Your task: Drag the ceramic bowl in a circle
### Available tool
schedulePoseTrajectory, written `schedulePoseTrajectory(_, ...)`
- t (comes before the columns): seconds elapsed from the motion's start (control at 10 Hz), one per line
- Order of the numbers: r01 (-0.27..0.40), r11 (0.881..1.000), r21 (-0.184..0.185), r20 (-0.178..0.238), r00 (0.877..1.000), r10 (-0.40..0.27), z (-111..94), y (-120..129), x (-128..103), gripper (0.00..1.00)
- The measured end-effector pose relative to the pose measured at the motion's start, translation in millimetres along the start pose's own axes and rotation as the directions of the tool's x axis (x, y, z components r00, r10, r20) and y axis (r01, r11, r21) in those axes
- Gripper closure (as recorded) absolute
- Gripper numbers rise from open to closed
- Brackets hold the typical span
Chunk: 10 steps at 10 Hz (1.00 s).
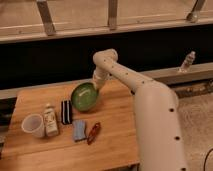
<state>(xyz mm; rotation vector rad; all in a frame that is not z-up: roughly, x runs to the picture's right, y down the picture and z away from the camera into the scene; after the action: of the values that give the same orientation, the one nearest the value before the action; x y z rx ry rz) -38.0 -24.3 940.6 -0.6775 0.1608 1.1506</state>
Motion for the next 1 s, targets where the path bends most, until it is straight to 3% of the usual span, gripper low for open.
schedulePoseTrajectory(0.3, -0.077, 0.997, 0.023, -0.001, 0.997, 0.077, -6.5, -47.8, -6.5, 1.00)
schedulePoseTrajectory(0.5, -0.150, 0.988, 0.030, -0.012, 0.989, 0.150, -6.5, -82.5, 21.2, 1.00)
schedulePoseTrajectory(0.7, -0.238, 0.971, 0.032, -0.014, 0.971, 0.239, -6.4, -121.2, 68.3, 1.00)
schedulePoseTrajectory(1.0, -0.335, 0.942, 0.024, 0.007, 0.942, 0.335, -17.0, -149.4, 140.3, 1.00)
